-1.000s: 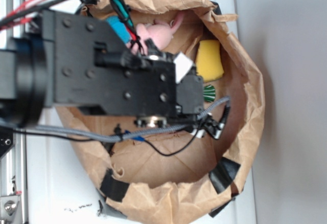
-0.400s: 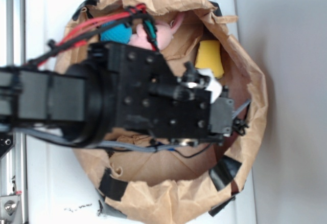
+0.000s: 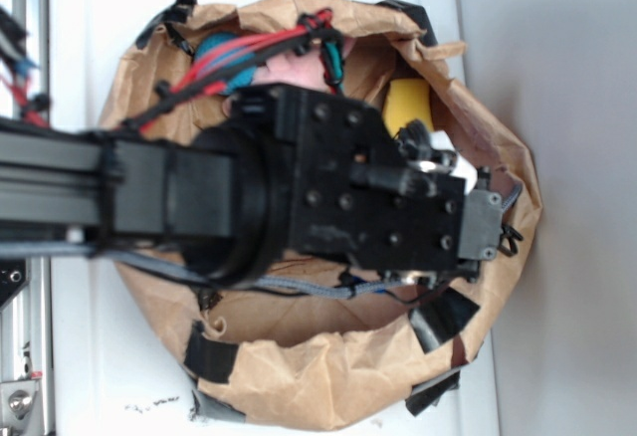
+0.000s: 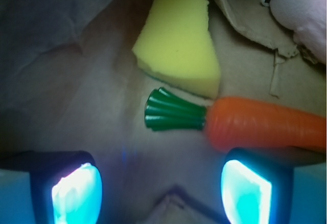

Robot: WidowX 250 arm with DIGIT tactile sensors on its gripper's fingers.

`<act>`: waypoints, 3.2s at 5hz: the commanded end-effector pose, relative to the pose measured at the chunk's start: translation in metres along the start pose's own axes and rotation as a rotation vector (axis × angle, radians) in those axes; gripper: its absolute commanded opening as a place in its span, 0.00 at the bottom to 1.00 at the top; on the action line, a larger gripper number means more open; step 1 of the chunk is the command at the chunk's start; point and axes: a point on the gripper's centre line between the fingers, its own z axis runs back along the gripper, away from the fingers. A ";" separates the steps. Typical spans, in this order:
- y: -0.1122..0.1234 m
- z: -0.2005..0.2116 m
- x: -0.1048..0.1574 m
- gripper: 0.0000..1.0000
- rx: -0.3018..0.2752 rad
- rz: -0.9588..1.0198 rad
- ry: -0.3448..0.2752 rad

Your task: Grab the green sponge.

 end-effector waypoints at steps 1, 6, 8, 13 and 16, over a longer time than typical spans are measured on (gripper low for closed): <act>0.010 0.019 0.022 1.00 -0.008 -0.028 -0.036; 0.000 -0.020 0.061 1.00 0.014 0.030 -0.160; -0.008 -0.025 0.052 1.00 -0.001 0.032 -0.158; 0.019 0.011 0.033 0.00 -0.073 -0.082 -0.071; 0.037 0.042 0.030 0.00 -0.134 -0.158 0.044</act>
